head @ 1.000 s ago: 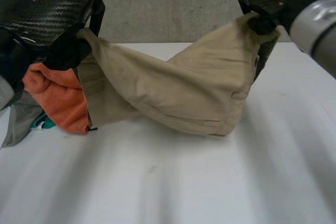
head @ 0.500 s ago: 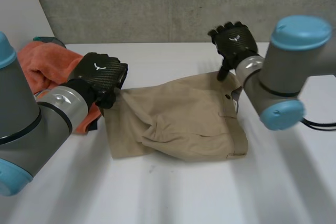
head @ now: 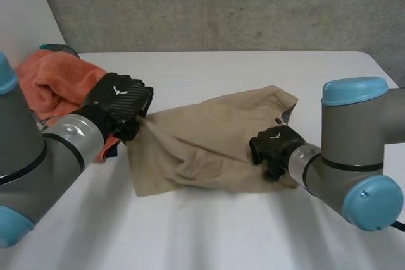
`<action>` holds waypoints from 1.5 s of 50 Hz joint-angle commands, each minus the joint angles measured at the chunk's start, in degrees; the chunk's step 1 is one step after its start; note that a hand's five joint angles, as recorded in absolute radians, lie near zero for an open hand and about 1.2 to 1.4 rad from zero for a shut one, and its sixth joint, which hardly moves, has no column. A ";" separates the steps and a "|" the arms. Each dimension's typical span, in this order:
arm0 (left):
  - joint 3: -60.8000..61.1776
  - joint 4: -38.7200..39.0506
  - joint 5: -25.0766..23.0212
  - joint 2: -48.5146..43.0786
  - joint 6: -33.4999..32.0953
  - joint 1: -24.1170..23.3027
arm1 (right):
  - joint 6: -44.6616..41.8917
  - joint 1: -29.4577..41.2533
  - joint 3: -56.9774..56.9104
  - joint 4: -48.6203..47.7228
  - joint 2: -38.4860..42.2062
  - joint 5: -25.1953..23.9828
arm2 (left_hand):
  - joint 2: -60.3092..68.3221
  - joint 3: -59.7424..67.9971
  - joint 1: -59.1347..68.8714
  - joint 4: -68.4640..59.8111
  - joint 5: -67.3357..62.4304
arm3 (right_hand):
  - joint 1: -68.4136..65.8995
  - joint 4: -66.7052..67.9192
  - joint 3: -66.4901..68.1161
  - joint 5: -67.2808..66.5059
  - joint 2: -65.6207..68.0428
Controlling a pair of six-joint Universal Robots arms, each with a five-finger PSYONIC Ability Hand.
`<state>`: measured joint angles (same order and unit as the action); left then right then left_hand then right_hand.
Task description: Fold the laundry.
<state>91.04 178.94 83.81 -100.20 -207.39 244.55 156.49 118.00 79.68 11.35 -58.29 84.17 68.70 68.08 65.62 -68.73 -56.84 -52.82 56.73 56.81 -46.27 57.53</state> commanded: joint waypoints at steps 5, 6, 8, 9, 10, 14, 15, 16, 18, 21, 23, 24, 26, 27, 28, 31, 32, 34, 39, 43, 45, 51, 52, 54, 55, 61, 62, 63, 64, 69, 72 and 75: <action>-14.38 6.15 -0.76 -8.17 -8.12 0.66 | -1.37 -0.05 -12.52 -13.09 1.16 2.40 | 11.30 11.92 14.38 -11.27 -13.16 | -27.18 23.27 23.19 -23.73 22.47; -18.93 8.07 -1.10 -8.69 -7.94 0.66 | -0.76 0.04 -15.40 -16.41 0.90 2.32 | 11.30 11.92 14.38 -11.27 -13.16 | -27.18 23.27 23.19 -23.73 22.47; -23.87 10.45 -1.28 -9.14 -7.68 0.66 | -0.23 0.13 -18.58 -20.38 0.63 2.40 | 11.30 11.92 14.38 -11.27 -13.16 | -27.18 23.27 23.19 -23.73 22.47; -26.42 11.77 -1.46 -9.31 -7.50 0.66 | 0.12 0.13 -20.16 -22.58 0.54 2.49 | 11.30 11.92 14.38 -11.27 -13.16 | -27.18 23.27 23.19 -23.73 22.47; -31.49 14.65 -1.55 -9.84 -6.63 0.84 | 0.82 0.04 -23.31 -27.47 0.19 2.75 | 11.30 11.92 14.38 -11.27 -13.16 | -27.18 23.27 23.19 -23.73 22.47; -41.87 23.09 -1.02 -10.98 -2.95 1.54 | 0.83 -0.40 -28.07 -41.78 -1.12 5.12 | 11.30 11.92 14.38 -11.27 -13.16 | -27.18 23.27 23.19 -23.73 22.47; -43.65 24.60 -0.59 -11.16 -2.06 1.80 | 0.74 -0.49 -28.61 -44.89 -1.48 5.91 | 11.30 11.92 14.38 -11.27 -13.16 | -27.18 23.27 23.19 -23.73 22.47; -45.06 25.83 0.03 -11.33 -1.27 2.07 | 0.66 -0.66 -28.88 -47.71 -1.65 6.53 | 11.30 11.92 14.38 -11.27 -13.16 | -27.18 23.27 23.19 -23.73 22.47; -47.61 27.59 2.48 -11.34 0.58 2.68 | 0.74 -1.10 -29.14 -54.55 -2.44 7.32 | 11.30 11.92 14.38 -11.27 -13.16 | -27.18 23.27 23.19 -23.73 22.47; -47.45 26.99 4.34 -11.08 1.90 3.30 | 0.83 -1.28 -28.27 -55.56 -3.24 6.63 | 11.30 11.92 14.38 -11.27 -13.16 | -27.18 23.27 23.19 -23.73 22.47; -44.91 26.20 4.69 -10.81 2.78 4.09 | 1.27 -1.28 -26.60 -53.46 -3.76 4.61 | 11.30 11.92 14.38 -11.27 -13.16 | -27.18 23.27 23.19 -23.73 22.47; -43.68 26.20 4.52 -10.55 2.96 4.35 | 1.36 -1.28 -25.90 -52.49 -3.94 3.73 | 11.30 11.92 14.38 -11.27 -13.16 | -27.18 23.27 23.19 -23.73 22.47; -39.47 26.20 3.29 -9.49 3.57 5.06 | 1.97 -1.54 -23.35 -48.80 -4.03 0.92 | 11.30 11.92 14.38 -11.27 -13.16 | -27.18 23.27 23.19 -23.73 22.47; -37.54 26.02 2.68 -9.06 3.66 5.14 | 2.15 -1.72 -22.21 -47.31 -4.03 -0.05 | 11.30 11.92 14.38 -11.27 -13.16 | -27.18 23.27 23.19 -23.73 22.47; -35.43 26.19 1.98 -8.79 3.75 5.15 | 2.24 -1.89 -21.07 -45.82 -4.03 -1.01 | 11.30 11.92 14.38 -11.27 -13.16 | -27.18 23.27 23.19 -23.73 22.47; -26.03 26.72 -1.10 -7.38 4.01 5.15 | 2.76 -2.42 -16.32 -40.89 -3.85 -4.44 | 11.30 11.92 14.38 -11.27 -13.16 | -27.18 23.27 23.19 -23.73 22.47; -23.74 27.07 -1.89 -7.12 3.93 5.15 | 2.94 -2.60 -15.09 -39.66 -3.77 -5.24 | 11.30 11.92 14.38 -11.27 -13.16 | -27.18 23.27 23.19 -23.73 22.47; -16.80 28.04 -3.65 -6.42 3.84 4.97 | 2.94 -3.13 -11.66 -36.32 -2.98 -7.70 | 11.30 11.92 14.38 -11.27 -13.16 | -27.18 23.27 23.19 -23.73 22.47; -4.40 27.96 -5.33 -6.15 3.22 3.92 | -0.13 -4.35 -6.38 -26.75 -0.08 -11.74 | 11.30 11.92 14.38 -11.27 -13.16 | -27.18 23.27 23.19 -23.73 22.47; 3.16 24.98 -5.06 -5.54 1.38 2.95 | -7.06 -6.11 -3.48 -17.17 1.16 -11.84 | 11.30 11.92 14.38 -11.27 -13.16 | -27.18 23.27 23.19 -23.73 22.47; 6.42 20.50 -4.63 -3.79 0.06 2.77 | -11.37 -7.08 -1.99 -10.84 0.46 -11.57 | 11.30 11.92 14.38 -11.27 -13.16 | -27.18 23.27 23.19 -23.73 22.47; 9.94 1.00 -3.66 4.82 -0.65 2.16 | -19.11 -9.01 2.14 9.88 -4.55 -11.40 | 11.30 11.92 14.38 -11.27 -13.16 | -27.18 23.27 23.19 -23.73 22.47; 10.64 -5.64 -3.83 7.36 -0.47 1.90 | -20.95 -10.23 3.02 17.67 -6.82 -11.22 | 11.30 11.92 14.38 -11.27 -13.16 | -27.18 23.27 23.19 -23.73 22.47; 11.43 -12.18 -4.01 9.66 -0.82 1.37 | -22.80 -12.08 3.99 25.00 -8.77 -11.48 | 11.30 11.92 14.38 -11.27 -13.16 | -27.18 23.27 23.19 -23.73 22.47; 11.70 -15.26 -4.01 10.54 -0.91 0.93 | -23.68 -12.87 4.43 28.35 -9.47 -11.57 | 11.30 11.92 14.38 -11.27 -13.16 | -27.18 23.27 23.19 -23.73 22.47; 13.37 -33.38 -5.85 13.71 -1.87 -4.25 | -31.59 -15.96 7.24 39.45 -12.64 -12.54 | 11.30 11.92 14.38 -11.27 -13.16 | -27.18 23.27 23.19 -23.73 22.47; 13.37 -33.48 -6.20 13.71 -2.14 -4.61 | -32.04 -16.05 7.33 38.93 -12.73 -12.63 | 11.30 11.92 14.38 -11.27 -13.16 | -27.18 23.27 23.19 -23.73 22.47; 13.28 -33.31 -6.47 13.63 -2.31 -4.96 | -32.13 -15.96 7.33 38.32 -12.90 -12.71 | 11.30 11.92 14.38 -11.27 -13.16 | -27.18 23.27 23.19 -23.73 22.47; 13.02 -32.52 -6.82 13.36 -2.49 -5.22 | -31.43 -15.35 7.42 36.83 -12.91 -12.89 | 11.30 11.92 14.38 -11.27 -13.16 | -27.18 23.27 23.19 -23.73 22.47; 10.74 -26.55 -5.51 9.50 -2.93 -5.05 | -27.04 -13.41 6.89 31.02 -12.29 -12.54 | 11.30 11.92 14.38 -11.27 -13.16 | -27.18 23.27 23.19 -23.73 22.47; 7.24 -21.73 -3.41 5.04 -2.93 -5.05 | -24.76 -12.80 6.81 26.91 -11.24 -12.45 | 11.30 11.92 14.38 -11.27 -13.16 | -27.18 23.27 23.19 -23.73 22.47; 3.89 -18.11 -1.12 0.63 -2.93 -4.87 | -23.43 -11.83 6.02 22.78 -9.75 -11.93 | 11.30 11.92 14.38 -11.27 -13.16 | -27.18 23.27 23.19 -23.73 22.47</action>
<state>100.97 152.19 78.79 -91.49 -210.31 239.26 129.18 104.34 86.74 42.34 -70.46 71.56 68.78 68.14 65.62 -68.89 -57.71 -63.39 68.57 68.17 -58.80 67.39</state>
